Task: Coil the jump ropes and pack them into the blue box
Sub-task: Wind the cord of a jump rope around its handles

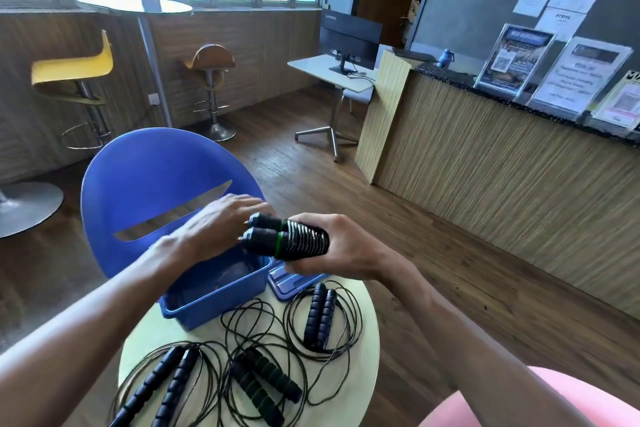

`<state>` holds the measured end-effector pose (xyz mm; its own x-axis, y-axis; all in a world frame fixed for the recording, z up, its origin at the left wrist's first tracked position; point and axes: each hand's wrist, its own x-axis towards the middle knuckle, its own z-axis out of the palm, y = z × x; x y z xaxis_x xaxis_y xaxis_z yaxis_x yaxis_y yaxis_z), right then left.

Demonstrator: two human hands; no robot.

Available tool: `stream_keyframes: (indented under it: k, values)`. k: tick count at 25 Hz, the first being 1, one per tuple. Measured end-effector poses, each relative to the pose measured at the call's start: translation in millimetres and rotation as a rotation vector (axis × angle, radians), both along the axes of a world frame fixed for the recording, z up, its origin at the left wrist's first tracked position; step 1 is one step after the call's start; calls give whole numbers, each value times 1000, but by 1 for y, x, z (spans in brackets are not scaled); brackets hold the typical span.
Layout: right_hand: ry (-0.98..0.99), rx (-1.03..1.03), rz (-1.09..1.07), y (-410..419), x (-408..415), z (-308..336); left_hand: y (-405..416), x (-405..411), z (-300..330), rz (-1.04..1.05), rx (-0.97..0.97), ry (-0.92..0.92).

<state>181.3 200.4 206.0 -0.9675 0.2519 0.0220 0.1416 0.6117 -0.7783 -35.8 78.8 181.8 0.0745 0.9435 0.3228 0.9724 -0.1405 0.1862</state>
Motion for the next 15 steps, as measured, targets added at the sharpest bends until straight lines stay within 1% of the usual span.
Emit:
stream_keyframes:
  k: [2, 4, 6, 8, 10, 12, 15]
  values:
    - [-52, 61, 39, -4, 1, -3, 6, -8, 9, -63, 21, 203]
    - [-134, 143, 45, -4, 0, -7, 11, -5, 20, -89, 51, 290]
    - [-228, 256, 41, -3, 0, -9, 13, 2, 32, -122, 115, 413]
    - [-281, 347, 34, -2, 1, -9, 11, 12, 40, -167, 186, 514]
    - [-318, 420, 22, -1, 2, -8, 9, 20, 42, -169, 212, 563]
    - [-331, 524, -5, 0, 1, -8, 4, 31, 45, -119, 183, 591]
    - [-251, 702, -76, 6, -6, -12, 1, 43, 45, -18, 127, 587]
